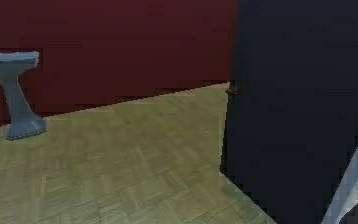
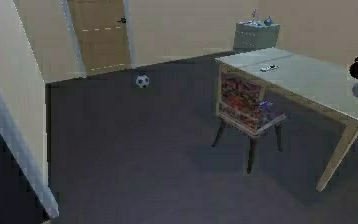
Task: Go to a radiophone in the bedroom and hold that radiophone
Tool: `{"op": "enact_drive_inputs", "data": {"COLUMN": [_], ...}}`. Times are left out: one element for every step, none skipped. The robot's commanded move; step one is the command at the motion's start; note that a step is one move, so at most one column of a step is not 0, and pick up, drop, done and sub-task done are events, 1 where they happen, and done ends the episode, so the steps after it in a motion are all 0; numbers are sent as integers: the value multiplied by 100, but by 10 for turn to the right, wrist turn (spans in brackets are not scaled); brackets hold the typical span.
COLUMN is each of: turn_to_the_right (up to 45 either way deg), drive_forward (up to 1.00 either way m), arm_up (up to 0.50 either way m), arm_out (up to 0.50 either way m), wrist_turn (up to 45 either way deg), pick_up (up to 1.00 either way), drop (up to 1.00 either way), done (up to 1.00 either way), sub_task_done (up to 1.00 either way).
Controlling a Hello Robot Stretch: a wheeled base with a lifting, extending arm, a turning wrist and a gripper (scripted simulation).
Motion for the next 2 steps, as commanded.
{"op": "enact_drive_inputs", "data": {"turn_to_the_right": [450, 450], "drive_forward": [0, 0], "arm_up": [0, 0], "arm_out": [0, 0], "wrist_turn": [0, 0], "pick_up": [0, 0], "drop": [0, 0], "done": [0, 0], "sub_task_done": [0, 0]}}
